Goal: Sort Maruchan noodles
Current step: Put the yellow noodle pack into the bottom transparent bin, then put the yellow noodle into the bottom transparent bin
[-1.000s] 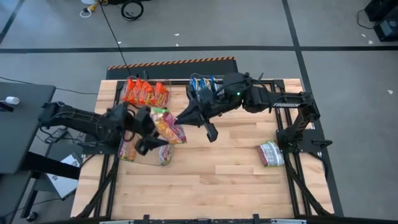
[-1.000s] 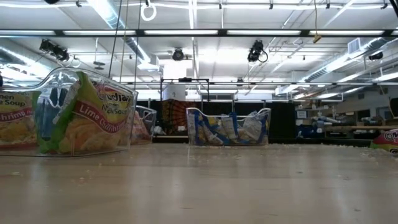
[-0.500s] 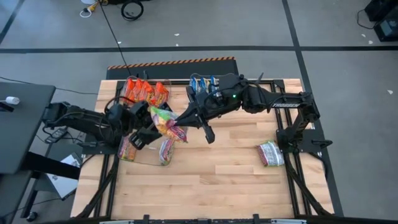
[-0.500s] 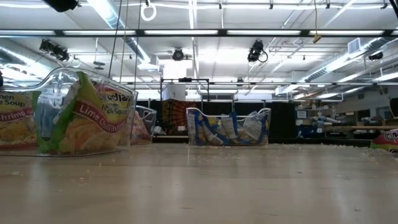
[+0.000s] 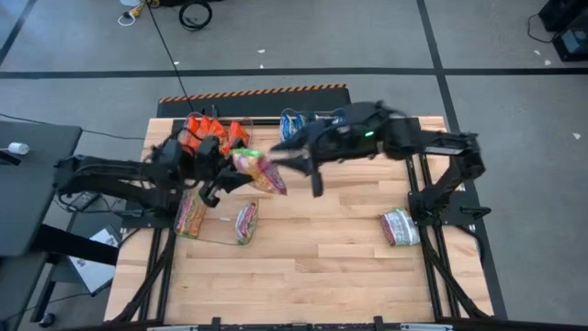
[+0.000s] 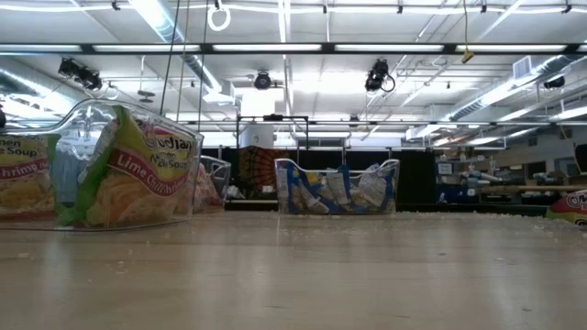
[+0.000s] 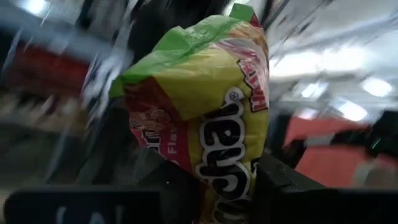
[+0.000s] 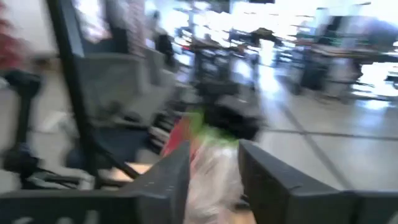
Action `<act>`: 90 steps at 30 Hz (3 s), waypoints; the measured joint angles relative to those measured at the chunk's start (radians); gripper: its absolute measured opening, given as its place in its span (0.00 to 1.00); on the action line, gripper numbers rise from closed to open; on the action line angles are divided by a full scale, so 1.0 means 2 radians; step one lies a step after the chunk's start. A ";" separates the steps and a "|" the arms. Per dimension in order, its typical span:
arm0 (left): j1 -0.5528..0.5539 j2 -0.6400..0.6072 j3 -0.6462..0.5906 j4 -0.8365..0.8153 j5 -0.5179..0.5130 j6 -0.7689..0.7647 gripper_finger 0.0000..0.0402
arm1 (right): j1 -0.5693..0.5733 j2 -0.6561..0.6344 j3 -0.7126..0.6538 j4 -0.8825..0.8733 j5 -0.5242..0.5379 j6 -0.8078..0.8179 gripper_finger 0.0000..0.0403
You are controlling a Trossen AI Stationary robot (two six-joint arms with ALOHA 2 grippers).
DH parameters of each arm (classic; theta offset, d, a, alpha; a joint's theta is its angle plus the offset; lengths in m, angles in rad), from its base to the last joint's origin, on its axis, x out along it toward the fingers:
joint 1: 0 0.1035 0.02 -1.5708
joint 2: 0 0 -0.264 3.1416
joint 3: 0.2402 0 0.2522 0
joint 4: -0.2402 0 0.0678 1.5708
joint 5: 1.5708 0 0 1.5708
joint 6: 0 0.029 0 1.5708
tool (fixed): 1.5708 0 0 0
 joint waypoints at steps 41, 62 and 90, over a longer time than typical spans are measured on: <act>-0.062 0.030 0.017 -1.033 -0.060 -0.537 0.32 | 0.041 -0.013 0.001 -0.392 0.145 0.064 0.54; -0.070 0.030 0.019 -1.070 -0.032 -0.446 0.58 | 0.119 -0.011 -0.248 -0.595 0.012 0.641 0.52; -0.146 0.017 0.088 -1.039 -0.065 -0.513 0.58 | 0.191 -0.012 -0.532 -0.436 -0.051 0.819 0.51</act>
